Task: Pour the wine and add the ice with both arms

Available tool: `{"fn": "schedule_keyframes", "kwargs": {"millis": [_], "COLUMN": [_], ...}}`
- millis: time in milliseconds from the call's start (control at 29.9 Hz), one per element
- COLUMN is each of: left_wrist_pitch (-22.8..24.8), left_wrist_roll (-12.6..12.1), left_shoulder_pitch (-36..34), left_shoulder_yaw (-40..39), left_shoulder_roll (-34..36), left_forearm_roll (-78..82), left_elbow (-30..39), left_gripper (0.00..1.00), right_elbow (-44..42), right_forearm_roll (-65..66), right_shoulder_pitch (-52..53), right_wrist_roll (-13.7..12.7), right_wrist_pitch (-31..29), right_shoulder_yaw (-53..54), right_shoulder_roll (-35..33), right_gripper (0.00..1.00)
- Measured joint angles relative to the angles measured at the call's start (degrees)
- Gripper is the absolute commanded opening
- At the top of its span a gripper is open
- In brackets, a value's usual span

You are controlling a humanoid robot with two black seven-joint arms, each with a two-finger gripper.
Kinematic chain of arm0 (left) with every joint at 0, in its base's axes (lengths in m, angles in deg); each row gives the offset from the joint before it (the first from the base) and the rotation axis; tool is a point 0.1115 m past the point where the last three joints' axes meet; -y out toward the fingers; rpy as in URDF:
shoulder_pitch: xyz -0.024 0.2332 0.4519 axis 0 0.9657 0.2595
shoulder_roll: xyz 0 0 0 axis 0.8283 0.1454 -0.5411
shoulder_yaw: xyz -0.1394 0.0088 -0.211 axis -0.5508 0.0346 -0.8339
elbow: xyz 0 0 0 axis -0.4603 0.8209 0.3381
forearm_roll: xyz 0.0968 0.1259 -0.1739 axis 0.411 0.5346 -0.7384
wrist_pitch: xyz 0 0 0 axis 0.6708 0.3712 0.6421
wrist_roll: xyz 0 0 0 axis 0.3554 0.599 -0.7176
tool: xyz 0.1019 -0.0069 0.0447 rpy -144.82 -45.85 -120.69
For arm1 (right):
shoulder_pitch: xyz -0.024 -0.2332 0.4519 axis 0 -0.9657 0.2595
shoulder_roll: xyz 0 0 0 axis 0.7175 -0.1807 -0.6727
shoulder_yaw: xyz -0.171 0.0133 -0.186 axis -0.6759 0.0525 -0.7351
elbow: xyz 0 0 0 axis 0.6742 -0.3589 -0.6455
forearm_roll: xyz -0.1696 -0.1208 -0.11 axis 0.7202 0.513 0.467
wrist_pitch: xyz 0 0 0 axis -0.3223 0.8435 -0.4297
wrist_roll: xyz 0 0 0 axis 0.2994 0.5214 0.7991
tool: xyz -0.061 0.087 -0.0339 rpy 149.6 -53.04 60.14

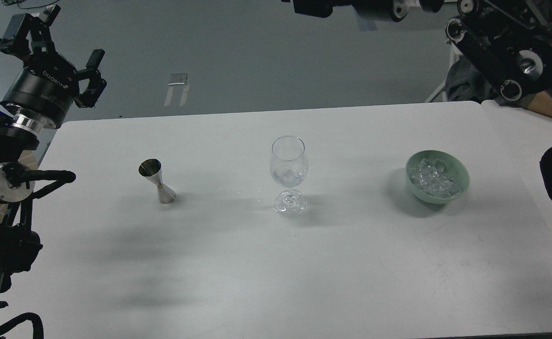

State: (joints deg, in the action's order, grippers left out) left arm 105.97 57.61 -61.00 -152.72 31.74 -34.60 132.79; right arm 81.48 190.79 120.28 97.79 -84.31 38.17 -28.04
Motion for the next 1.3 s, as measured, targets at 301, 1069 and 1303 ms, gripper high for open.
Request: {"fn": "schedule_keyframes", "kwargs": {"millis": [301,1069,1303], "left_wrist_pitch": [-1.41,0.48,5.26], "left_wrist_roll": [-3.23,6.9,2.87], "left_shoulder_pitch": [-10.42,-17.4,-19.84], "left_shoulder_yaw": [4.54,9.84,11.59], "left_shoulder_roll": [-3.54,-10.75,-12.91], "left_forearm_roll": [-3.36,-8.81,-14.62], "left_elbow": [-11.04,-23.34,-27.01], "left_gripper": [0.98,0.98,0.98], "right_elbow": [-18.93,-21.58,-17.88], "right_forearm_roll": [-21.18,-82.79,-88.28], "right_shoulder_pitch": [0.95,-11.92,-13.94], "right_wrist_roll": [-1.09,-0.82,-0.76], "right_wrist_pitch": [13.84,18.08,17.35], "right_shoulder_yaw": [4.6,5.02,5.33], "right_shoulder_roll": [4.46,9.23,10.32], "right_gripper": [1.0,1.0,1.0]}}
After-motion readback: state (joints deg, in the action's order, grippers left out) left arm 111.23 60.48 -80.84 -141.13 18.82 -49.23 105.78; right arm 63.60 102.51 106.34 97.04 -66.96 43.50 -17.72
